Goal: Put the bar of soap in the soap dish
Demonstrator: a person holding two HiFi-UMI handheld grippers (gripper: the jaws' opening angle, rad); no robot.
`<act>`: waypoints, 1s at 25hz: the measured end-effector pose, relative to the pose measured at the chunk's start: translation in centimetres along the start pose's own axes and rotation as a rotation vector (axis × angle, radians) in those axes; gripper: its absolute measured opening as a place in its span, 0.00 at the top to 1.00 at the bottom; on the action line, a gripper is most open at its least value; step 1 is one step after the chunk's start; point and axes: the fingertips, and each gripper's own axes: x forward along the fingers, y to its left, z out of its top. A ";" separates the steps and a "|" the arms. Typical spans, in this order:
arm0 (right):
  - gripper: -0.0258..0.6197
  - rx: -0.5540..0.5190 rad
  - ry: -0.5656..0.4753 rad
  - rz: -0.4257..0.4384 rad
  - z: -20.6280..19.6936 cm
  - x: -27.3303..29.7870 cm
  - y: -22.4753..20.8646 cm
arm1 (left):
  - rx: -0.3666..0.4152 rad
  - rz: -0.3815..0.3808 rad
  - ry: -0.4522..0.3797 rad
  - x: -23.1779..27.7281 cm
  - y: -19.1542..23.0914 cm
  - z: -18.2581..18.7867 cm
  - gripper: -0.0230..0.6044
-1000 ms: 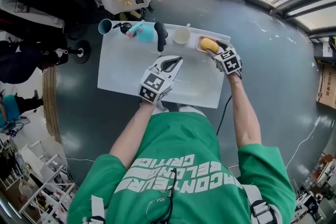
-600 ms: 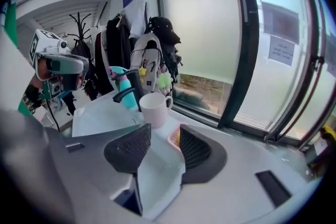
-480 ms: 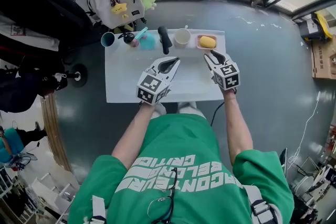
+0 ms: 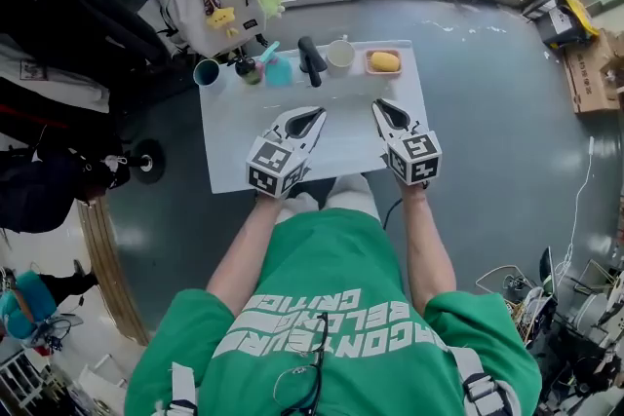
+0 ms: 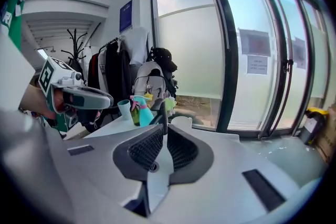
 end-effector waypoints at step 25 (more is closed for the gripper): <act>0.94 0.080 -0.101 -0.046 -1.4 -4.1 9.5 | 0.040 -0.020 -0.072 -6.0 -0.2 -0.6 0.95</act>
